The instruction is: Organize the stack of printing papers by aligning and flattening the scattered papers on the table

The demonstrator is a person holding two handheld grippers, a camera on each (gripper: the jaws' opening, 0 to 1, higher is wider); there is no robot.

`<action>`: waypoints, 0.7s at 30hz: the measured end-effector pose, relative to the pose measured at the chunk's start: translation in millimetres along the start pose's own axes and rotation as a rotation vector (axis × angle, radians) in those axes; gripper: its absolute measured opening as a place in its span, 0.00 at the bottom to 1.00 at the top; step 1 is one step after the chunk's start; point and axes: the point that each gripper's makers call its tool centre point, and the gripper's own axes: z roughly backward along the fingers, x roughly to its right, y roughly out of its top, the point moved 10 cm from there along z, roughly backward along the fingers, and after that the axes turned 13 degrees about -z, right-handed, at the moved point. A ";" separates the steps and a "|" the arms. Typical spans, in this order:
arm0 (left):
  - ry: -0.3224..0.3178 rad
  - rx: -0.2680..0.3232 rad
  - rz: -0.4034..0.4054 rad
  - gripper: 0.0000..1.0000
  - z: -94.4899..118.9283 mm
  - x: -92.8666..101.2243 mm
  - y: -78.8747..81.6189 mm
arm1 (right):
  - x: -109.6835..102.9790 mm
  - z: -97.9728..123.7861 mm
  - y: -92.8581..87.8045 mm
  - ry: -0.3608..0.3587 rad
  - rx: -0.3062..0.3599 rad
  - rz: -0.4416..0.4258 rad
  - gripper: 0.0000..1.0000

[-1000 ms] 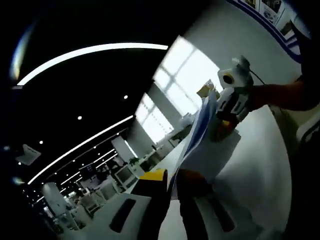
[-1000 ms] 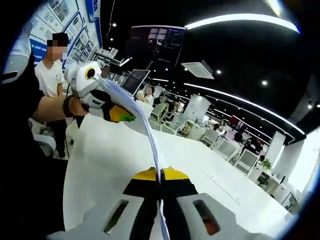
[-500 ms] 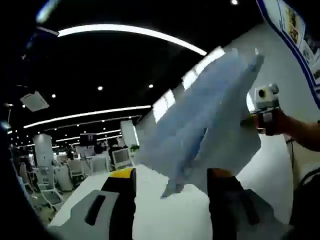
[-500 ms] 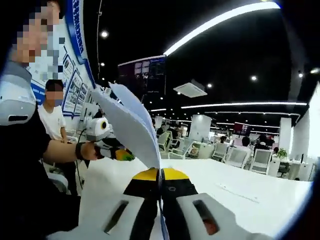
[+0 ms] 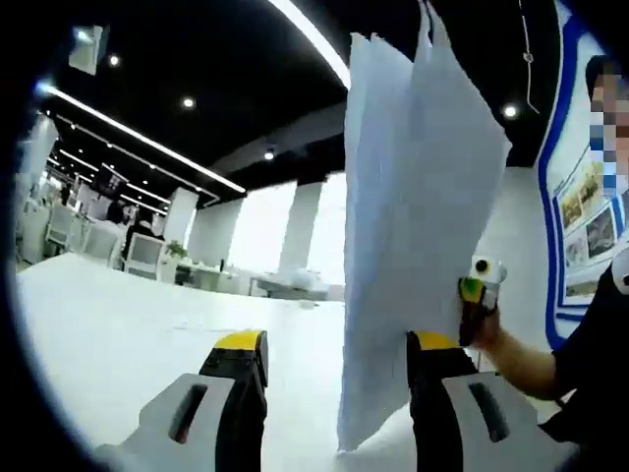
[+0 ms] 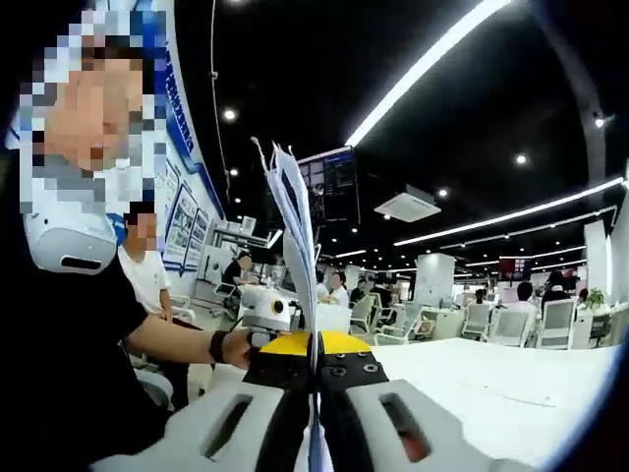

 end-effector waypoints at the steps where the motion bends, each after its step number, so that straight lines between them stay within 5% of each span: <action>1: -0.032 0.018 -0.003 0.22 -0.7 3.8 3.1 | 2.2 1.2 -0.2 -0.015 0.004 -0.005 0.00; 6: 0.017 0.012 -0.070 0.07 -0.4 6.8 16.2 | 16.2 1.7 0.5 -0.134 0.026 -0.035 0.00; 10: 0.147 -0.056 -0.236 0.06 -3.7 9.2 30.0 | 17.7 -8.8 -1.9 -0.227 0.025 0.020 0.00; 16: 0.236 -0.084 -0.423 0.06 -11.2 20.1 45.1 | 14.8 -20.5 1.6 -0.350 0.034 0.117 0.00; 21: 0.268 -0.104 -0.461 0.06 -18.3 23.1 50.6 | 17.5 -29.7 -3.5 -0.402 0.025 0.117 0.00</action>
